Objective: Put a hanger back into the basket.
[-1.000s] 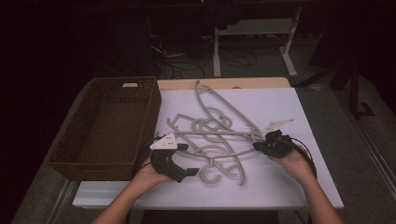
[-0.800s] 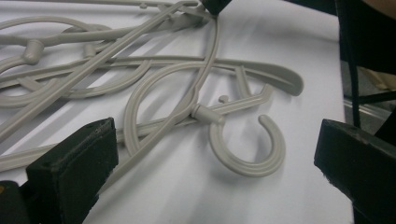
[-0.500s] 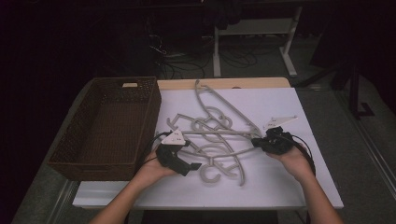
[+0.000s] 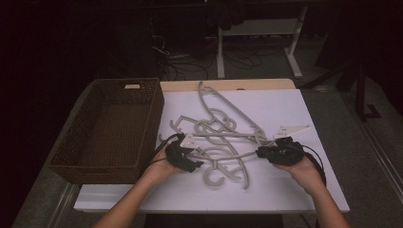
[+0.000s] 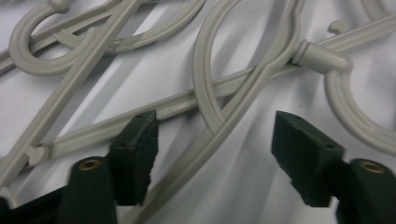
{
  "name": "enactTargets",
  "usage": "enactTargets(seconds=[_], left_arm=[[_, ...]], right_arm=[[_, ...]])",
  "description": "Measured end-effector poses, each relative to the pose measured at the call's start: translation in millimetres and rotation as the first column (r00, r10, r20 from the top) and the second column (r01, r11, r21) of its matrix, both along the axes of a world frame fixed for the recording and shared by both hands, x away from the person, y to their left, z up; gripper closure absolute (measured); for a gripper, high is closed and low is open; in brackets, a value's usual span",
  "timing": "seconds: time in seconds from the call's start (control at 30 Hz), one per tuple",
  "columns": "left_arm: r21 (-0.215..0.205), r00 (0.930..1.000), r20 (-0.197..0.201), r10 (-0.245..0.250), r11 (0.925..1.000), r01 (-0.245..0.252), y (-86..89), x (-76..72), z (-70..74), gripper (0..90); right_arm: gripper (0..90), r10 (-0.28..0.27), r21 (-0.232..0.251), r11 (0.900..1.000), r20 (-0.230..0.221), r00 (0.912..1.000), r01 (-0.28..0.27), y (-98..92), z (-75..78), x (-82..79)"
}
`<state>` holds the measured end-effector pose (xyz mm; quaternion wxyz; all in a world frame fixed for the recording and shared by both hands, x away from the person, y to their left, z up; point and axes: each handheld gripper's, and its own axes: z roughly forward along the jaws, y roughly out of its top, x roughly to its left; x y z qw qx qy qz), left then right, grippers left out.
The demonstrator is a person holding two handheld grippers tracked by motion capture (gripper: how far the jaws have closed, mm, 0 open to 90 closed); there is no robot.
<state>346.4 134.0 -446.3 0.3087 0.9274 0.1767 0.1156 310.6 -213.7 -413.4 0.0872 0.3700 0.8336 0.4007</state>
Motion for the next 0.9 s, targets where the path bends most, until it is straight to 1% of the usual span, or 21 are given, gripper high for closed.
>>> enactTargets(seconds=[0.03,0.07,0.1,0.13,0.17,0.23,0.27,0.33,0.47,0.5,0.57,0.67,0.77,0.83,0.87,0.9], left_arm=[[0.021,1.0,0.005,0.006,0.9998,-0.006,-1.1,0.8,-0.3,41.8],[0.027,1.0,0.005,-0.003,0.9996,0.002,-1.5,1.6,-0.5,43.1],[0.018,0.9999,-0.007,-0.008,0.9998,0.008,-1.4,2.3,-0.3,46.1],[0.018,0.9999,-0.009,-0.01,0.9998,0.011,-1.6,2.2,-0.3,49.8],[0.017,0.9998,-0.012,-0.017,0.9997,0.018,-1.9,1.8,-0.4,51.2],[0.015,0.9994,-0.022,-0.025,0.9996,0.025,-1.6,1.2,0.0,56.3],[0.016,0.9992,-0.024,-0.032,0.9994,0.032,-1.8,0.6,0.0,59.2],[0.025,0.9988,-0.016,-0.046,0.9986,0.046,-2.2,-0.9,0.2,60.6],[0.031,0.9974,-0.017,-0.071,0.997,0.071,-2.8,-3.9,0.7,63.1],[0.039,0.9966,-0.017,-0.081,0.9959,0.082,-2.9,-4.7,1.2,63.8],[0.043,0.9953,-0.021,-0.094,0.9945,0.095,-3.6,-7.5,1.7,65.3],[0.049,0.9908,-0.035,-0.131,0.99,0.132,-3.6,-11.2,2.4,68.1],[0.045,0.9882,-0.045,-0.147,0.9879,0.149,-4.1,-13.9,2.2,70.6],[0.046,0.9877,-0.051,-0.148,0.9876,0.15,-4.3,-14.5,2.4,71.4],[0.046,0.9877,-0.051,-0.148,0.9876,0.15,-4.3,-14.5,2.4,71.5],[0.042,0.9875,-0.057,-0.147,0.9879,0.15,-4.0,-14.8,2.3,71.5]], right_arm=[[65.8,0.0,-0.004,1.0,0.005,1.0,0.0,0.4,-0.3,-0.5],[62.1,-0.001,-0.001,1.0,0.009,1.0,0.001,0.9,-0.3,-1.5],[57.8,-0.001,0.004,1.0,0.014,0.9999,0.001,1.2,-0.3,-2.6],[53.3,-0.007,0.006,1.0,0.026,0.9996,0.007,1.5,0.3,-3.5],[51.5,-0.009,0.01,1.0,0.029,0.9995,0.009,1.4,0.9,-3.9],[43.5,-0.01,0.023,1.0,0.045,0.9989,0.009,0.9,2.1,-4.8],[40.8,-0.018,0.026,1.0,0.05,0.9986,0.016,0.7,2.2,-4.9],[35.3,-0.032,0.043,0.999,0.052,0.9981,0.03,-0.9,1.8,-5.7],[28.6,-0.077,0.054,0.996,0.057,0.9954,0.074,-6.1,-0.8,-9.8],[26.9,-0.089,0.06,0.995,0.057,0.9944,0.086,-8.2,-1.6,-11.2],[24.9,-0.099,0.07,0.993,0.064,0.9931,0.094,-11.4,-2.5,-14.5],[21.0,-0.114,0.088,0.99,0.079,0.9903,0.107,-15.7,-2.8,-19.2],[17.2,-0.132,0.099,0.988,0.103,0.9859,0.122,-18.6,-2.2,-22.1],[15.0,-0.148,0.109,0.985,0.119,0.9818,0.135,-20.8,-2.5,-21.5],[15.0,-0.148,0.109,0.985,0.119,0.9818,0.135,-20.8,-2.5,-21.5],[14.9,-0.158,0.114,0.983,0.121,0.9799,0.145,-22.2,-2.9,-20.8]])
